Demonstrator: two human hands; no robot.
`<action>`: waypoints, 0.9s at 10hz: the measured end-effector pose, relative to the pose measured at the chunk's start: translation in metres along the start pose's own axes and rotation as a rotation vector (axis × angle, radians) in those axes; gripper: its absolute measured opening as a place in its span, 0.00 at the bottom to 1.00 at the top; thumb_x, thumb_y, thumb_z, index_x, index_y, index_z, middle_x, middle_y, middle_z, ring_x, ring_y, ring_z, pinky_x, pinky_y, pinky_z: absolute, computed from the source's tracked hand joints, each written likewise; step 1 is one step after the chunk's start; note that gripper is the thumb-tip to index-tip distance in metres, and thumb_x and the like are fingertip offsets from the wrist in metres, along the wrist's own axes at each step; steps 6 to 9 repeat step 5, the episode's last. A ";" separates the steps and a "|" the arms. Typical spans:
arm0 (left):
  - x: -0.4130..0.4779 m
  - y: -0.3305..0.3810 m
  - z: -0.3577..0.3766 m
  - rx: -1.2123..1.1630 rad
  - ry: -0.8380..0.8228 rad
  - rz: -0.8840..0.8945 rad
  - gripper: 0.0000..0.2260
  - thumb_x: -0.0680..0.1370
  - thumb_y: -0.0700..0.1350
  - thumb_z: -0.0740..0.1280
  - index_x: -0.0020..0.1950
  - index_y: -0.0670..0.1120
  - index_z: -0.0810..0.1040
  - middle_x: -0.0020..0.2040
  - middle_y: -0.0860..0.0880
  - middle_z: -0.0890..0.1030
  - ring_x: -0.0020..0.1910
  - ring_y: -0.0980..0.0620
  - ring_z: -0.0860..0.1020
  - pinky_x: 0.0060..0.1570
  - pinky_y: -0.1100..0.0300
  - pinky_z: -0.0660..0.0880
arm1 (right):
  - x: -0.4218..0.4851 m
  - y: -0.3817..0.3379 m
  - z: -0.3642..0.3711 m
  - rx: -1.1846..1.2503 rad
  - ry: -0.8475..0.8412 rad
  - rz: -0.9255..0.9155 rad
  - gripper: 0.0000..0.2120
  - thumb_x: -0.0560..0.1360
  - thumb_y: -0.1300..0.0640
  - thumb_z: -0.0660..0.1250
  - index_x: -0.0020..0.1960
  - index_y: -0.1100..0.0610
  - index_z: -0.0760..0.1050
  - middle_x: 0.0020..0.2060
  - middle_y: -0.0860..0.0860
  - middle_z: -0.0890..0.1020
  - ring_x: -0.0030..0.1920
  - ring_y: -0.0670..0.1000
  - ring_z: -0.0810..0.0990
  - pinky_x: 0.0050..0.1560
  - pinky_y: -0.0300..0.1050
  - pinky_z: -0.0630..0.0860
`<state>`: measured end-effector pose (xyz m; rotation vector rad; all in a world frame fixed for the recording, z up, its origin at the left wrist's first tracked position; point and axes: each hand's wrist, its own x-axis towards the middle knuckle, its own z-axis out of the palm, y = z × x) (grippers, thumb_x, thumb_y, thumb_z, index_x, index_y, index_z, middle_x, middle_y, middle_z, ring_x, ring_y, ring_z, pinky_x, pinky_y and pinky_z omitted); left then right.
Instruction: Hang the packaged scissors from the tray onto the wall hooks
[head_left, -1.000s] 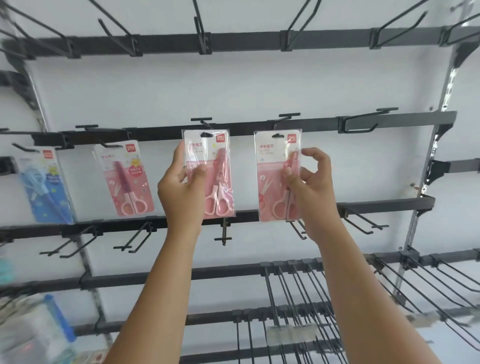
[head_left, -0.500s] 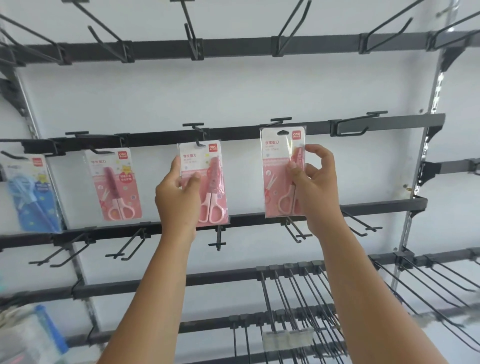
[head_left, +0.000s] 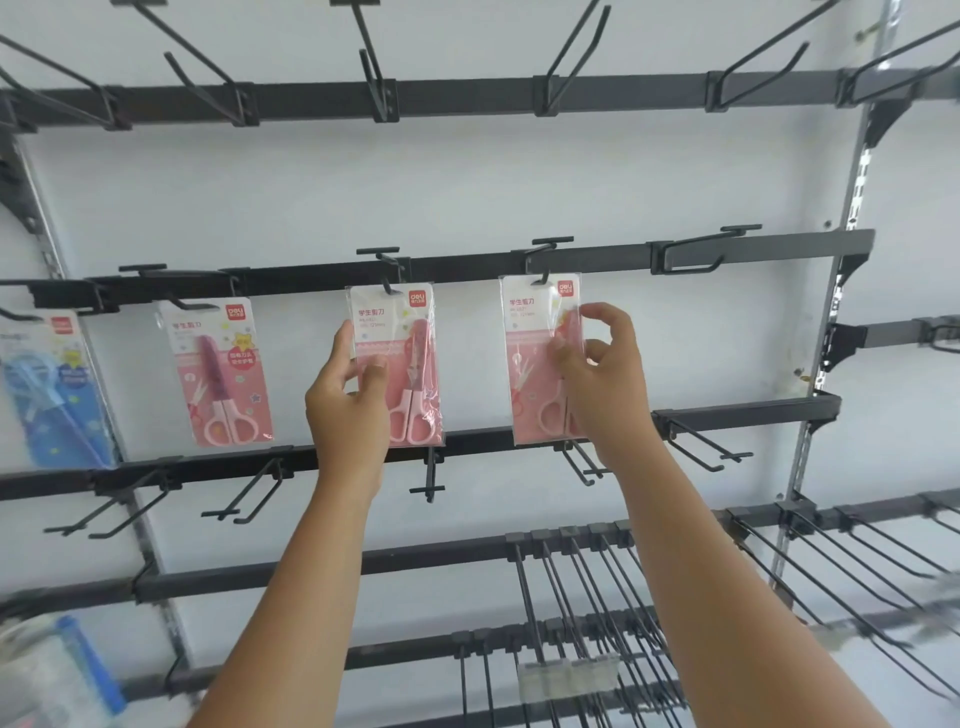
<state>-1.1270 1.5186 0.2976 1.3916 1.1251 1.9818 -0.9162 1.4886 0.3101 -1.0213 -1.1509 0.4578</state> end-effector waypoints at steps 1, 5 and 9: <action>0.001 -0.001 -0.002 0.029 -0.017 -0.014 0.23 0.81 0.43 0.64 0.75 0.56 0.68 0.61 0.50 0.80 0.57 0.57 0.79 0.45 0.77 0.71 | 0.001 0.004 0.003 -0.027 -0.003 0.016 0.15 0.80 0.53 0.67 0.65 0.44 0.68 0.49 0.53 0.82 0.42 0.51 0.86 0.39 0.54 0.85; -0.006 0.008 -0.026 0.230 0.023 0.125 0.18 0.80 0.47 0.63 0.70 0.53 0.74 0.65 0.61 0.77 0.64 0.54 0.76 0.66 0.51 0.73 | -0.015 -0.021 -0.007 0.021 -0.010 -0.133 0.09 0.80 0.54 0.66 0.60 0.50 0.77 0.57 0.41 0.81 0.54 0.43 0.81 0.55 0.45 0.78; -0.006 0.008 -0.026 0.230 0.023 0.125 0.18 0.80 0.47 0.63 0.70 0.53 0.74 0.65 0.61 0.77 0.64 0.54 0.76 0.66 0.51 0.73 | -0.015 -0.021 -0.007 0.021 -0.010 -0.133 0.09 0.80 0.54 0.66 0.60 0.50 0.77 0.57 0.41 0.81 0.54 0.43 0.81 0.55 0.45 0.78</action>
